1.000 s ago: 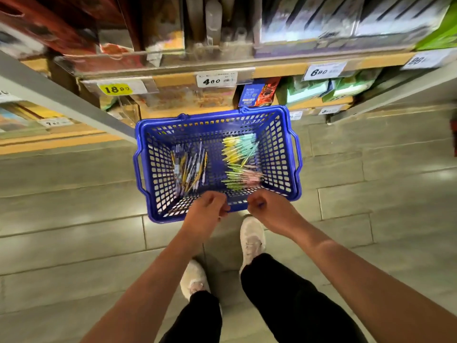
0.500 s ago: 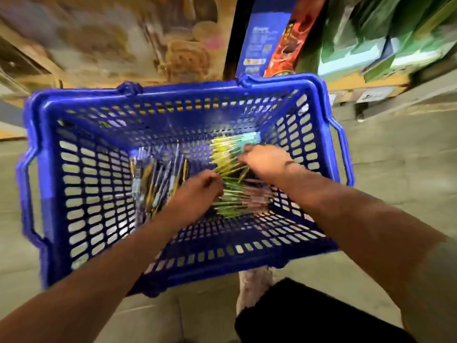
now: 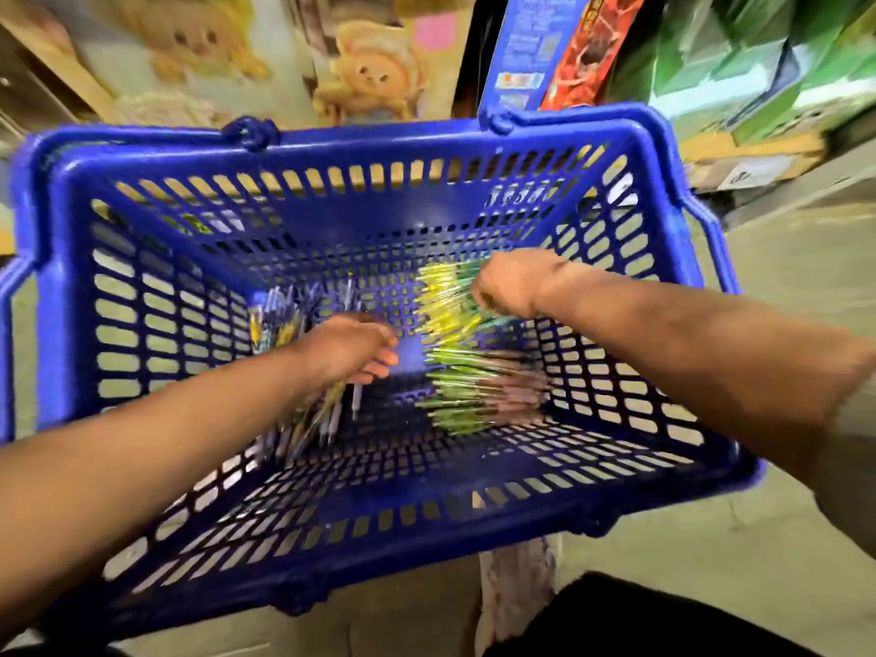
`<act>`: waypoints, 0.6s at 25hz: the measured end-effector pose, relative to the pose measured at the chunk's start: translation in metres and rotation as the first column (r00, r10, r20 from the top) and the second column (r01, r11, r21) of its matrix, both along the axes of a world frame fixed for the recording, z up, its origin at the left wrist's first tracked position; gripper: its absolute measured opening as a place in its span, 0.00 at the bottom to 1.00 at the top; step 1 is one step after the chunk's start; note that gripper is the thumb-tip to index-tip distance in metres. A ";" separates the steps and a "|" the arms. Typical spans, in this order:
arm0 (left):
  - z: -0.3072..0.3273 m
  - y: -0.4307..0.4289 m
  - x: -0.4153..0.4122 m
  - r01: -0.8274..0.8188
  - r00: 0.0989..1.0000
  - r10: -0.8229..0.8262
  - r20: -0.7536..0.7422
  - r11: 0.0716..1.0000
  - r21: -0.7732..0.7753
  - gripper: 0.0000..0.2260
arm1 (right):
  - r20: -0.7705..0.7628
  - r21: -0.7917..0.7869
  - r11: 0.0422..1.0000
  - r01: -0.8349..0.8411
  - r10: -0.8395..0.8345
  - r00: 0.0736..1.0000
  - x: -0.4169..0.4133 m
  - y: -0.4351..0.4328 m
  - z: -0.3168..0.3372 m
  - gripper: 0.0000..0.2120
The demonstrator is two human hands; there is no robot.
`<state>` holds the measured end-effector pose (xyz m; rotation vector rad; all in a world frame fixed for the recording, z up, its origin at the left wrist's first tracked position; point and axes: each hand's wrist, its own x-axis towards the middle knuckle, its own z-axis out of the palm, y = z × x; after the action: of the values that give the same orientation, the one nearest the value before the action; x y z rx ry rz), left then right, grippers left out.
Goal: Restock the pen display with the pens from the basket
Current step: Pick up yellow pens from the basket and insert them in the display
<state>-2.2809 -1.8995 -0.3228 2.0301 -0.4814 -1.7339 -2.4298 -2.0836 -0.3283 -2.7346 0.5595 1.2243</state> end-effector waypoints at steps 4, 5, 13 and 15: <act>0.022 -0.001 0.000 -0.239 0.964 0.222 -0.149 0.965 -0.110 0.06 | 0.332 0.311 0.919 0.240 -0.342 0.879 0.025 0.016 0.024 0.11; 0.026 -0.002 -0.003 -0.311 0.936 0.279 -0.214 0.942 -0.130 0.05 | 0.362 0.423 0.852 0.310 -0.472 0.804 0.030 0.029 0.024 0.12; 0.023 0.009 0.003 -0.522 0.848 0.526 -0.064 0.809 -0.271 0.07 | 0.141 0.636 0.602 0.482 -0.705 0.695 0.007 0.043 -0.003 0.05; 0.025 0.011 0.013 -0.539 0.841 0.532 -0.099 0.805 -0.247 0.07 | 0.116 0.255 0.894 0.369 -0.406 0.906 -0.013 0.033 -0.019 0.06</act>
<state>-2.2677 -1.8888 -0.2977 1.7271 -0.0963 -1.2681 -2.4424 -2.0501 -0.3470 -2.3508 0.8393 0.8911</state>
